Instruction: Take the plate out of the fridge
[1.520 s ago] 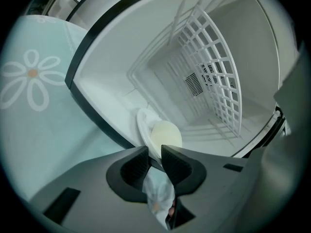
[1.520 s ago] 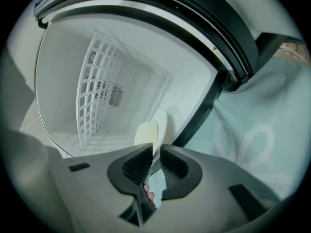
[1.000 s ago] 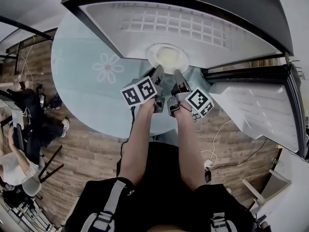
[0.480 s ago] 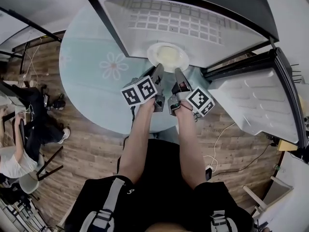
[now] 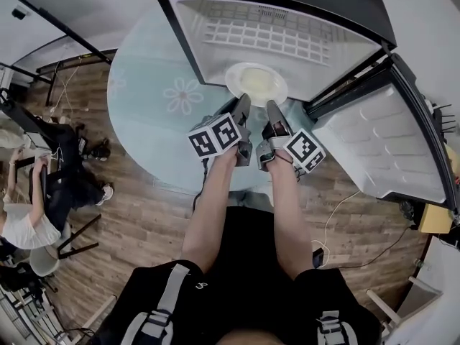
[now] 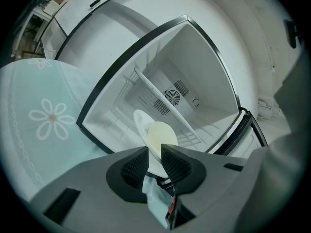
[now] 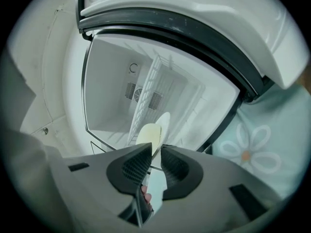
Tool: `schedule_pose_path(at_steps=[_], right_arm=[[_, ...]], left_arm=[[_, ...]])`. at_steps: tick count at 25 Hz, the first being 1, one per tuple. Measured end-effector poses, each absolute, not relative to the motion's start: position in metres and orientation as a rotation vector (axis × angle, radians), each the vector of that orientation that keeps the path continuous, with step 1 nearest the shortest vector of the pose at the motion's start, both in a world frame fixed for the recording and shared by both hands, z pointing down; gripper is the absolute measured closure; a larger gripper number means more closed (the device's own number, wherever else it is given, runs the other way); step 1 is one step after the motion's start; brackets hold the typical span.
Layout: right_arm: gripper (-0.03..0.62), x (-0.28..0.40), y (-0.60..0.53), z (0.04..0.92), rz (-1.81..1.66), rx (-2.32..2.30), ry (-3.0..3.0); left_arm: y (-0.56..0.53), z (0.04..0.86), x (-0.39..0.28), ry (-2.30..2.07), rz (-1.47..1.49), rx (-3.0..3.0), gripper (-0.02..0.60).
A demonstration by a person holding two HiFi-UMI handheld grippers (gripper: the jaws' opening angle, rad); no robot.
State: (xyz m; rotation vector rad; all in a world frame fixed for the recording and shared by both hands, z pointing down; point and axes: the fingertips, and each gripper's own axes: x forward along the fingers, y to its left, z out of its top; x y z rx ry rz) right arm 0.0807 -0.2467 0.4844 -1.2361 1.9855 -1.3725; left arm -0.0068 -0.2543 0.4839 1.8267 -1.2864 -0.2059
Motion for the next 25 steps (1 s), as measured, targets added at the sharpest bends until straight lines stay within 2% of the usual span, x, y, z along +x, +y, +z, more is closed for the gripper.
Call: schedule_pose_path(at_steps=[25], right_arm=[[0.531, 0.100, -0.191, 0.457, -1.359, -1.165, 2.028]], left_arm=[[-0.196, 0.456, 0.012, -1.336, -0.244, 1.845, 0.488]])
